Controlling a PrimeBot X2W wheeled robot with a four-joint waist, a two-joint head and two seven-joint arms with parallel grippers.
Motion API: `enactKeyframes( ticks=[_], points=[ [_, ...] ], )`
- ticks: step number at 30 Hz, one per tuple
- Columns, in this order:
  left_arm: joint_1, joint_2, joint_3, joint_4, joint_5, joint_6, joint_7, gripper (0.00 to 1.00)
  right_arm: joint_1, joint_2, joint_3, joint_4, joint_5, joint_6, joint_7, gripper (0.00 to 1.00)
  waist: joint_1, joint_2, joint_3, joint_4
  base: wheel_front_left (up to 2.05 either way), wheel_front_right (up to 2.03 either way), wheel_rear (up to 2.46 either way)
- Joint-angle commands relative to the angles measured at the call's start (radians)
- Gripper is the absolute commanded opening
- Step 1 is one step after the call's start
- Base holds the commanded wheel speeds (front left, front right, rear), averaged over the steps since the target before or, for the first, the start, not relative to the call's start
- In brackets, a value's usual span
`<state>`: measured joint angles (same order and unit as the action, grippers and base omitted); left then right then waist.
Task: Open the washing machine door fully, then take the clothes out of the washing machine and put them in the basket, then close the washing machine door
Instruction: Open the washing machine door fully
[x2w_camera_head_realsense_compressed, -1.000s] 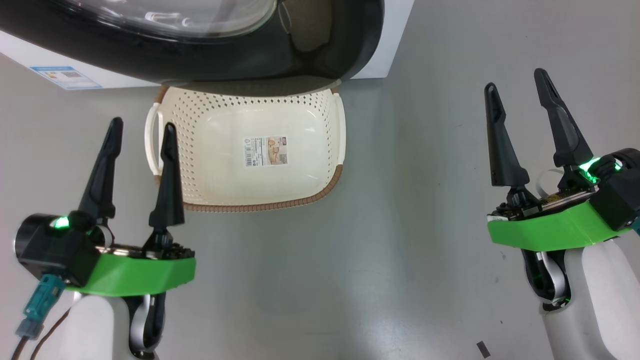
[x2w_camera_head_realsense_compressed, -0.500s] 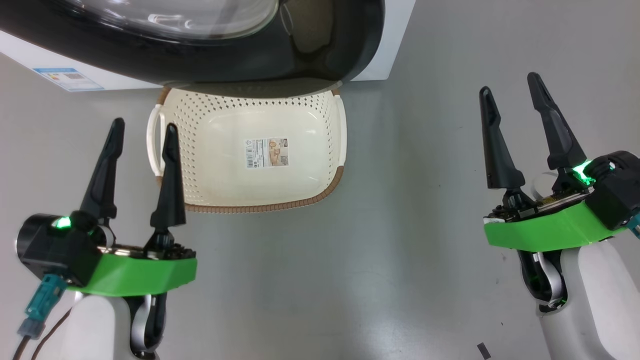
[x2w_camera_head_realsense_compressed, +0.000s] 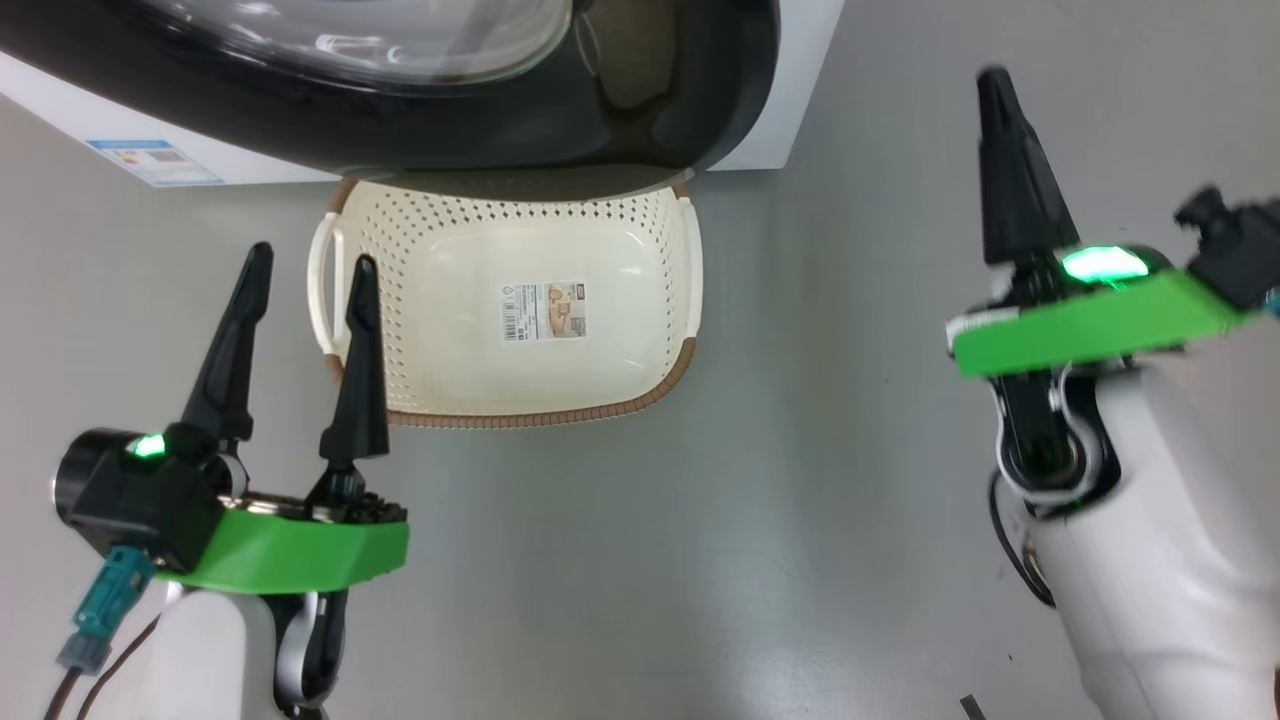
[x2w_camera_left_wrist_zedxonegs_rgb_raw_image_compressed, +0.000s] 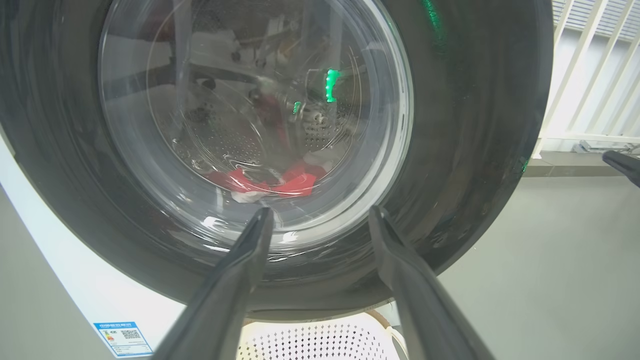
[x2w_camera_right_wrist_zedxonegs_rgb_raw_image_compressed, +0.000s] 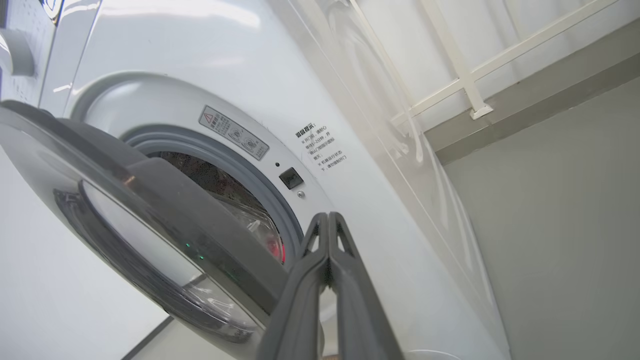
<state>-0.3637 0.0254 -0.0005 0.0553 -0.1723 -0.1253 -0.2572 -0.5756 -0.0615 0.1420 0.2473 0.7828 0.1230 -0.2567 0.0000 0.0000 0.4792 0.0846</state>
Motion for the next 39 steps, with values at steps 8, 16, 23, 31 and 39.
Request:
enactKeyframes(
  ticks=[8, 16, 23, 31, 39],
  points=[
    [0.035, 0.025, 0.025, -0.017, 0.006, -0.005, -0.005, 1.0, -0.227, 0.01, 0.09, 0.099, 0.471, 0.008, 0.134, 0.0, 0.0, 0.0, -0.01, 0.021, 0.0, 0.0, 0.0],
    [0.037, 0.025, 0.028, -0.021, 0.005, -0.005, -0.005, 1.0, -0.39, -0.015, 0.092, 0.223, 0.706, 0.008, 0.422, 0.0, 0.0, 0.0, -0.005, 0.028, 0.0, 0.0, 0.0],
    [0.033, 0.025, 0.023, -0.018, 0.0, -0.005, -0.005, 1.0, -0.506, -0.02, 0.079, 0.352, 0.844, 0.008, 0.642, 0.0, 0.0, 0.0, 0.0, 0.033, 0.0, 0.0, 0.0],
    [0.026, 0.025, 0.015, -0.015, -0.007, -0.005, -0.005, 1.0, -0.601, -0.042, 0.105, 0.423, 0.9, 0.008, 0.836, 0.0, 0.0, 0.0, 0.006, 0.042, 0.0, 0.0, 0.0],
    [0.023, 0.025, 0.012, -0.009, -0.014, -0.005, -0.005, 1.0, -0.597, -0.044, 0.128, 0.41, 0.912, 0.008, 0.939, 0.0, 0.0, 0.0, 0.005, 0.054, 0.0, 0.0, 0.0]
  ],
)
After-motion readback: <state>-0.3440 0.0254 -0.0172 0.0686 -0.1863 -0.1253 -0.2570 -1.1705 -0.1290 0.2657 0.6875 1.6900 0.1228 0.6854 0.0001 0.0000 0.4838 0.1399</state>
